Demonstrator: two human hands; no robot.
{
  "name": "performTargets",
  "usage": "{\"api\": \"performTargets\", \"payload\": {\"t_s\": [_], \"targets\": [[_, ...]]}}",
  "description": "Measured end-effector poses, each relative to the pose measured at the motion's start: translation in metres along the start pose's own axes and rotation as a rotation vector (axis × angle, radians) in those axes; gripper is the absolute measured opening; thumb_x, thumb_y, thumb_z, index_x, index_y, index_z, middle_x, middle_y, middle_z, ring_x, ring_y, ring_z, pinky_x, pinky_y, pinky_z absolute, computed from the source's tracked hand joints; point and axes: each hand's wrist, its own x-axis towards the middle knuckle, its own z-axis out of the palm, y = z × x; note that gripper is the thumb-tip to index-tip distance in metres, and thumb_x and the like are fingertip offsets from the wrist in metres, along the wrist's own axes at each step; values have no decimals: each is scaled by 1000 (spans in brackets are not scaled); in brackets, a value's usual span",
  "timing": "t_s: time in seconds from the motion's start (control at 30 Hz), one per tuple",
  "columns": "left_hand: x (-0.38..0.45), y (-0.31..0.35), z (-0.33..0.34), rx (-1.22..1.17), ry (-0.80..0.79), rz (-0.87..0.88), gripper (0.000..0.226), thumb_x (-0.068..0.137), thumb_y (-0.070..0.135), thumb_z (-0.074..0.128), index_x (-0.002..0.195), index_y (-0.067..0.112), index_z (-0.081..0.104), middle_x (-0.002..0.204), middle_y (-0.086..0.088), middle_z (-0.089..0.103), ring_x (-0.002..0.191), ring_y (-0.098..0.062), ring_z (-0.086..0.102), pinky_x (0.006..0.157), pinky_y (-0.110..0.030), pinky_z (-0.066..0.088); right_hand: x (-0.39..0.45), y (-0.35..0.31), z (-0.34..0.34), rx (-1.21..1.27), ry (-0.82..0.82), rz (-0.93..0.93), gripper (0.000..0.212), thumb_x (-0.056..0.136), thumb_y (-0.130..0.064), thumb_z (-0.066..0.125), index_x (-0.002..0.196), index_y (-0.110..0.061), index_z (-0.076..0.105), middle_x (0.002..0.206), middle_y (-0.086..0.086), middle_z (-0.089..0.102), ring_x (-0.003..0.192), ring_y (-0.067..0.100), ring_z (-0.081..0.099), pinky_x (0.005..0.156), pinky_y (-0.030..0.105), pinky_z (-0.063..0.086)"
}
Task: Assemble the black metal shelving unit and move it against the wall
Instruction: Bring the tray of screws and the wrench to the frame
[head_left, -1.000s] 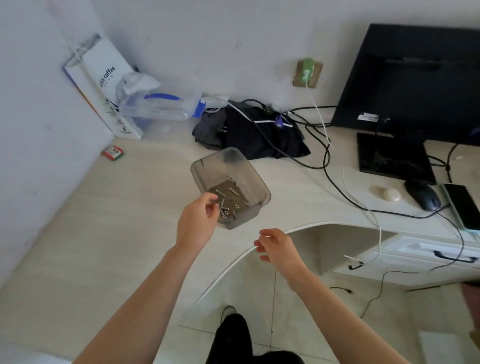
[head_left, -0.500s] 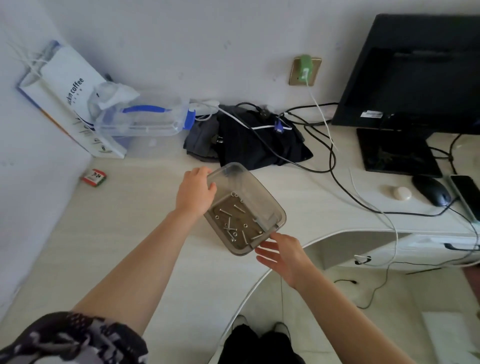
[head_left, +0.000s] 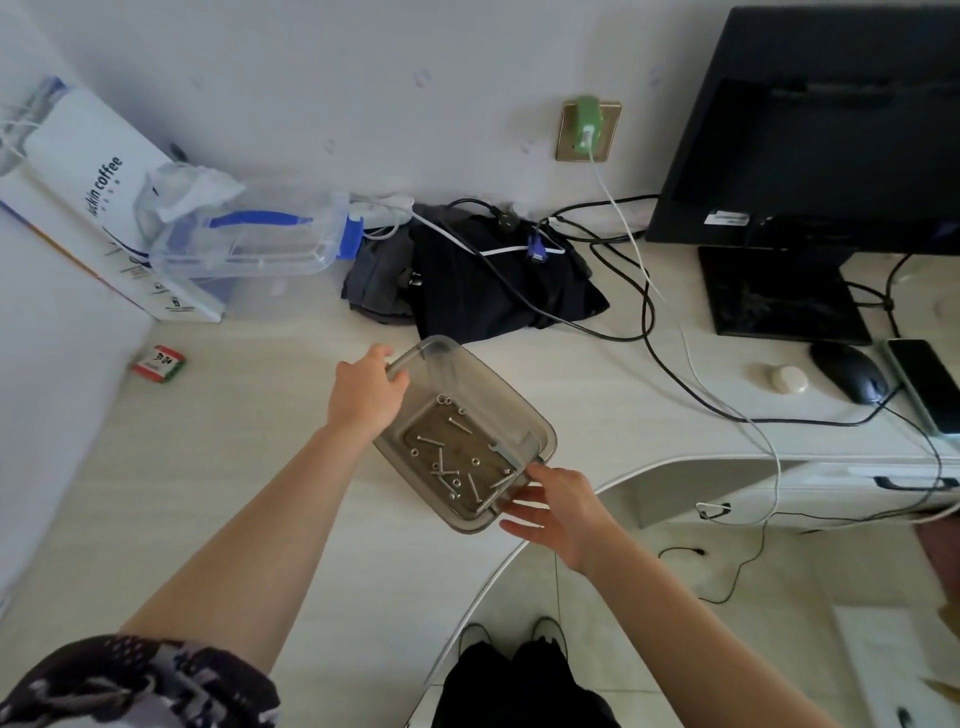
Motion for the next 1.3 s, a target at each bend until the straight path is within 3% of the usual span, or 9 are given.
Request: {"api": "performTargets", "payload": {"t_s": [0.13, 0.3, 0.47, 0.63, 0.77, 0.83, 1.07, 1.2, 1.3], "targets": [[-9, -3, 2, -9, -27, -41, 40, 100, 39, 55, 133, 15, 58, 115, -10, 66, 117, -31, 52, 91, -39, 44, 2, -2, -13, -53, 39, -2, 21, 101, -17, 48, 108, 1, 58, 83, 14, 63, 70, 27, 67, 66, 37, 58], [-29, 5, 3, -302, -61, -125, 24, 95, 38, 63, 106, 17, 68, 101, -2, 69, 96, -26, 66, 84, -38, 52, -1, -6, -39, -99, 111, -24, 9, 95, -16, 57, 100, -8, 57, 74, 8, 55, 66, 23, 56, 60, 31, 47], [-63, 30, 10, -452, -62, -120, 15, 93, 34, 67, 100, 21, 67, 96, 3, 68, 87, -15, 63, 72, -28, 47, -7, -11, -73, -47, 186, -137, 14, 94, -12, 61, 106, -8, 56, 71, 6, 50, 65, 21, 50, 61, 33, 48], [-104, 56, 30, -625, -101, -173, 19, 92, 29, 71, 103, 14, 69, 100, -4, 70, 89, -18, 64, 84, -37, 52, -22, -14, -117, -68, 291, -261, 12, 93, -9, 60, 105, -9, 58, 72, 3, 55, 54, 12, 54, 52, 26, 47], [-139, 70, 50, -668, -144, -167, 17, 92, 24, 72, 100, 10, 67, 96, -9, 68, 84, -21, 62, 78, -38, 50, -38, -3, -148, -97, 390, -352, 15, 92, -10, 62, 106, -5, 58, 76, 5, 56, 59, 12, 55, 58, 28, 48], [-157, 75, 60, -653, -153, -137, 16, 92, 23, 72, 97, 10, 64, 93, -7, 66, 82, -20, 60, 77, -36, 49, -49, 11, -160, -108, 445, -381, 16, 92, -12, 63, 106, -5, 59, 82, 8, 59, 71, 18, 54, 67, 33, 47], [-217, 64, 91, -577, -273, 16, 18, 88, 11, 74, 95, 9, 58, 83, -2, 58, 66, -9, 53, 64, -22, 44, -96, 93, -192, -89, 686, -466, 6, 94, -16, 63, 99, -14, 62, 81, 7, 64, 65, 16, 55, 63, 33, 47], [-253, 53, 100, -527, -403, 101, 24, 86, 5, 75, 104, 8, 60, 91, -3, 63, 77, -16, 58, 75, -29, 49, -133, 153, -199, -80, 849, -460, 6, 94, -19, 63, 100, -18, 62, 84, 4, 66, 72, 19, 59, 71, 39, 50], [-281, 47, 104, -496, -466, 199, 24, 85, 2, 74, 102, 12, 60, 89, 3, 64, 77, -8, 60, 68, -11, 47, -163, 193, -203, -79, 938, -412, 7, 94, -23, 63, 101, -20, 61, 90, 1, 67, 83, 21, 65, 80, 46, 57]]}}
